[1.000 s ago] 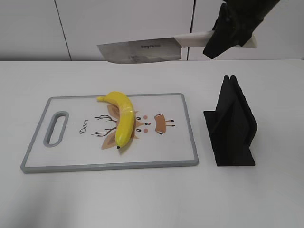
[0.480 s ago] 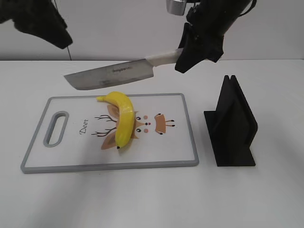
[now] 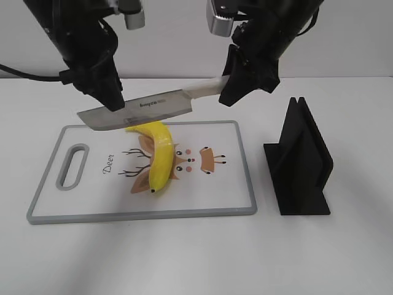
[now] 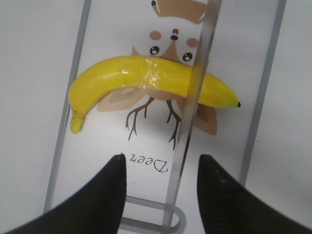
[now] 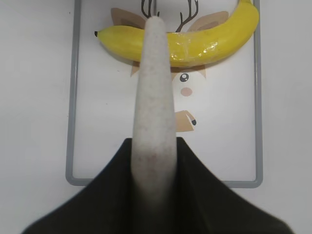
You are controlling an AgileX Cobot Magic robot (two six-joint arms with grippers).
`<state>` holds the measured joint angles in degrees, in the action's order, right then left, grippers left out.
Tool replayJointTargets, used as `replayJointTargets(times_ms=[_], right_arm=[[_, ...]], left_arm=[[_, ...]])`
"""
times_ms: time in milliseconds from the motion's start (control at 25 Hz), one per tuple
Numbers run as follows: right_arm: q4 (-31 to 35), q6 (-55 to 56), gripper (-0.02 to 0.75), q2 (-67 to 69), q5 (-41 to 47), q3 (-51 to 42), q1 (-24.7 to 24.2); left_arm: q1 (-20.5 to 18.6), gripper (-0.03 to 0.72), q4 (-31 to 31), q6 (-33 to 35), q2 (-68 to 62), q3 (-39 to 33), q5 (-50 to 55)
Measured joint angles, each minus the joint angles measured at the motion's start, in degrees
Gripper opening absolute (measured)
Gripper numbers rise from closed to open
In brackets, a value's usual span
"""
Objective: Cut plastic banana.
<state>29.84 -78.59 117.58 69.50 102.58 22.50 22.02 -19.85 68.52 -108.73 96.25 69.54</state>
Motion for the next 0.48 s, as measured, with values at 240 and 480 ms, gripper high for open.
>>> replayJointTargets(times_ms=[240, 480], right_arm=[[-0.03, -0.38, 0.170, 0.61, -0.28, 0.00, 0.00], [0.38, -0.92, 0.170, 0.61, -0.81, 0.07, -0.38]], left_arm=[[-0.17, 0.419, 1.79, 0.11, -1.80, 0.20, 0.00], [-1.20, 0.417, 2.33, 0.11, -3.04, 0.26, 0.00]])
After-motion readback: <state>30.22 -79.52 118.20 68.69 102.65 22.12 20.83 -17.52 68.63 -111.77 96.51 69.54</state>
